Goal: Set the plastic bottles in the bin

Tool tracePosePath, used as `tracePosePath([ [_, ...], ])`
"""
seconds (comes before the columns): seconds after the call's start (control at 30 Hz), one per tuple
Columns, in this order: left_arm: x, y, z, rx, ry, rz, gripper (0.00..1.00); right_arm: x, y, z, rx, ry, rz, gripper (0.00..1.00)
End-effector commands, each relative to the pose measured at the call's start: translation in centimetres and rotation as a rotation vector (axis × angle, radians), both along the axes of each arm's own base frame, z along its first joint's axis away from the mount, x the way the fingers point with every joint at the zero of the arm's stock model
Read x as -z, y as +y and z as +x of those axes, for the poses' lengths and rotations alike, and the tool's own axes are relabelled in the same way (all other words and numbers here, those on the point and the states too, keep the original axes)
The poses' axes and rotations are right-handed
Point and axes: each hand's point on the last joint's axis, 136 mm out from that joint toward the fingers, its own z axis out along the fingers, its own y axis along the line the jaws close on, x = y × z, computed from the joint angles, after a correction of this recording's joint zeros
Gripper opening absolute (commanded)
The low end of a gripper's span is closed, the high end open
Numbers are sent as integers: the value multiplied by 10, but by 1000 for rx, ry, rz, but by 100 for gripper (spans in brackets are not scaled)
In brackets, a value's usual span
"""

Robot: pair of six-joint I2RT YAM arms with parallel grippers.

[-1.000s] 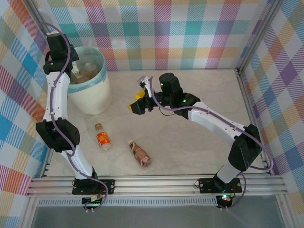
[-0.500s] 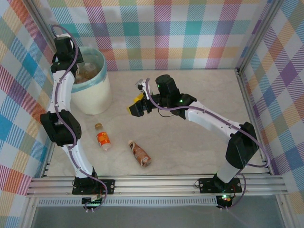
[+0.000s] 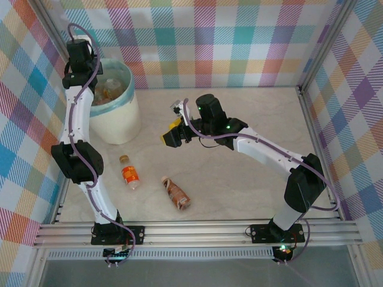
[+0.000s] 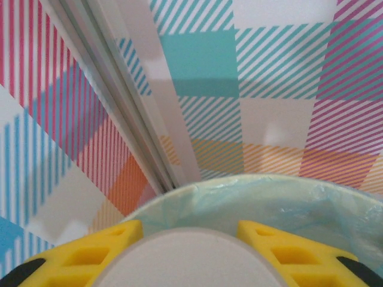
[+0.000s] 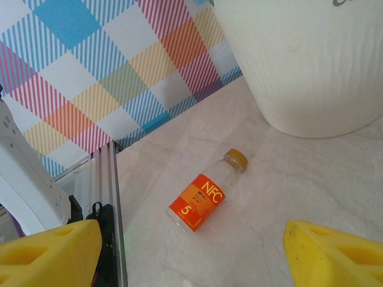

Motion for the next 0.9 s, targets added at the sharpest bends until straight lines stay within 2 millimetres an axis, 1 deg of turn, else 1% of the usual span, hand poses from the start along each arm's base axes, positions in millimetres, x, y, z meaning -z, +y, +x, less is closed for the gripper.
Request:
tracePosePath([
  [0.0, -2, 1, 3, 4, 46, 125, 39, -19, 1, -4, -16, -32, 21, 80],
  [0.17, 19, -12, 18, 44, 108, 217, 44, -18, 1, -3, -15, -26, 14, 80],
  [0.23, 26, -17, 24, 58, 120, 226, 48, -17, 1, -4, -14, -21, 11, 80],
  [0.27, 27, -20, 25, 63, 122, 227, 53, -16, 0, -4, -13, -19, 7, 80],
  [0.33, 28, -26, 27, 73, 118, 208, 68, -13, -1, -4, -9, -11, -4, 80],
  [0.4, 24, -32, 26, 83, 109, 167, 79, -13, -1, -4, -7, -12, -4, 80],
  [0.43, 20, -33, 24, 80, 99, 143, 81, -13, -2, -4, -5, -12, -5, 80],
  [0.6, 3, -34, 16, 66, 61, 89, 82, -13, -2, -5, -6, -8, -4, 80],
  [0.87, -29, -33, -1, 30, -3, 27, 83, -8, -4, -6, -3, 3, -8, 80],
])
